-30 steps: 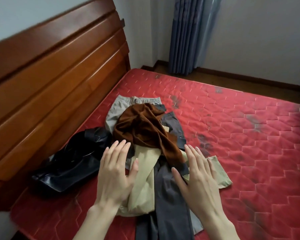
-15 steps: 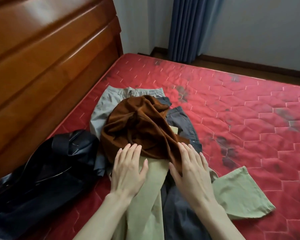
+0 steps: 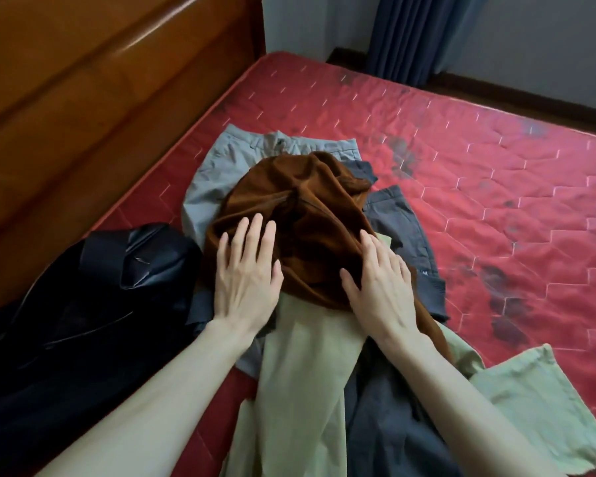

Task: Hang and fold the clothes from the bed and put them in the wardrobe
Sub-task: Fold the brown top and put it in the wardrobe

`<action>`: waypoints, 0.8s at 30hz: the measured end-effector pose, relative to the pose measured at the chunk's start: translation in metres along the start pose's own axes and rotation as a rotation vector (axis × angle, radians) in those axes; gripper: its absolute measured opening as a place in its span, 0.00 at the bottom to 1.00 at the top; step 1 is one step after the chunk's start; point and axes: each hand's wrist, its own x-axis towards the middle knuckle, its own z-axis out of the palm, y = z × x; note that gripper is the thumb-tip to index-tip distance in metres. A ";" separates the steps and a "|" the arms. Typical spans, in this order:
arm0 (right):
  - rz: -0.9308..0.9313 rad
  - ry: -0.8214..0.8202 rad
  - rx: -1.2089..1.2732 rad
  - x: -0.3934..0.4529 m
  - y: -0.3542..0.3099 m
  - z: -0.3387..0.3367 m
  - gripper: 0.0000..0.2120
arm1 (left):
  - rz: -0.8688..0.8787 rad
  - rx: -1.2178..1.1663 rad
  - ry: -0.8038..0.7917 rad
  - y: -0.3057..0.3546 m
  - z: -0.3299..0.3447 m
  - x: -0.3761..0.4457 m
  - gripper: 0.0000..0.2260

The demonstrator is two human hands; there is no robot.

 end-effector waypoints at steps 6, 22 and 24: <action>0.146 -0.145 0.155 0.045 -0.020 0.009 0.34 | -0.258 -0.015 -0.139 -0.022 0.011 0.036 0.36; 0.078 0.178 0.547 -0.040 -0.021 -0.064 0.10 | -0.292 -0.040 -0.201 0.001 -0.011 0.013 0.33; 0.021 0.238 0.551 -0.059 -0.013 -0.079 0.11 | -0.215 -0.038 -0.103 0.011 -0.017 0.011 0.17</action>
